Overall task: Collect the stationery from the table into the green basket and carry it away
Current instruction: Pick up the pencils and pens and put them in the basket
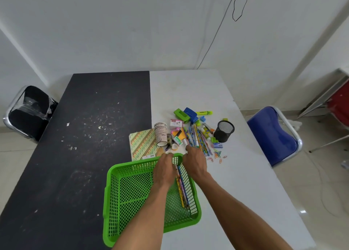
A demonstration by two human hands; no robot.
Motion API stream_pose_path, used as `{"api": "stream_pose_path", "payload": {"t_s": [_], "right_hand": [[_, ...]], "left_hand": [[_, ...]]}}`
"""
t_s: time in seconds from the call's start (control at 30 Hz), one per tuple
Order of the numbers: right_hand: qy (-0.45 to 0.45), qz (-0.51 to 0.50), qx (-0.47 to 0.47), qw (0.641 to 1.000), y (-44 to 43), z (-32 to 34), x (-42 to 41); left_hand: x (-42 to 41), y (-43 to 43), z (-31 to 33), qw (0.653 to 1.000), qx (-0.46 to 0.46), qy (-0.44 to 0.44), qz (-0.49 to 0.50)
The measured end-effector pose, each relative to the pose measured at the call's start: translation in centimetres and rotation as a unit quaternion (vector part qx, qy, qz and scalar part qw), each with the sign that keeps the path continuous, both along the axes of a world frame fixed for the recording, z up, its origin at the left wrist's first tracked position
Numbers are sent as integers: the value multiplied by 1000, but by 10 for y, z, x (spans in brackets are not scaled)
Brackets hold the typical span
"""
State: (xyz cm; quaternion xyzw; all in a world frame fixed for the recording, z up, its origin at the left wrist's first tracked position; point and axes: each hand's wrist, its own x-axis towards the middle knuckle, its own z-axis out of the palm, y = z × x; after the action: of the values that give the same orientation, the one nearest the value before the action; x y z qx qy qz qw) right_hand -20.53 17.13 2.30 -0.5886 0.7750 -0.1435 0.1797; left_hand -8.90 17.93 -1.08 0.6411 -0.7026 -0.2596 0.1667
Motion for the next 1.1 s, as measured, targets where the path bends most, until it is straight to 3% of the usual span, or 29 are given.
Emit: {"api": "stream_pose_path", "payload": {"t_s": [0.2,0.33,0.73,1.1], "right_hand": [[-34,-56,59,996,-29,-24,-61],[-39,-43,98,993,-51,-51,-93],[-56,-56,118,990,-104,-102,-108],[-34,-104,141,984,-100,-95,-103]], "left_hand": [[-15,-21,-12,985,-100,-127,-54],[-22,-31,-29,983,-128,-131,-19],[-23,-41,-63,988,-41,-144,34],[-20,-44,-62,991,-44,-121,30]]}}
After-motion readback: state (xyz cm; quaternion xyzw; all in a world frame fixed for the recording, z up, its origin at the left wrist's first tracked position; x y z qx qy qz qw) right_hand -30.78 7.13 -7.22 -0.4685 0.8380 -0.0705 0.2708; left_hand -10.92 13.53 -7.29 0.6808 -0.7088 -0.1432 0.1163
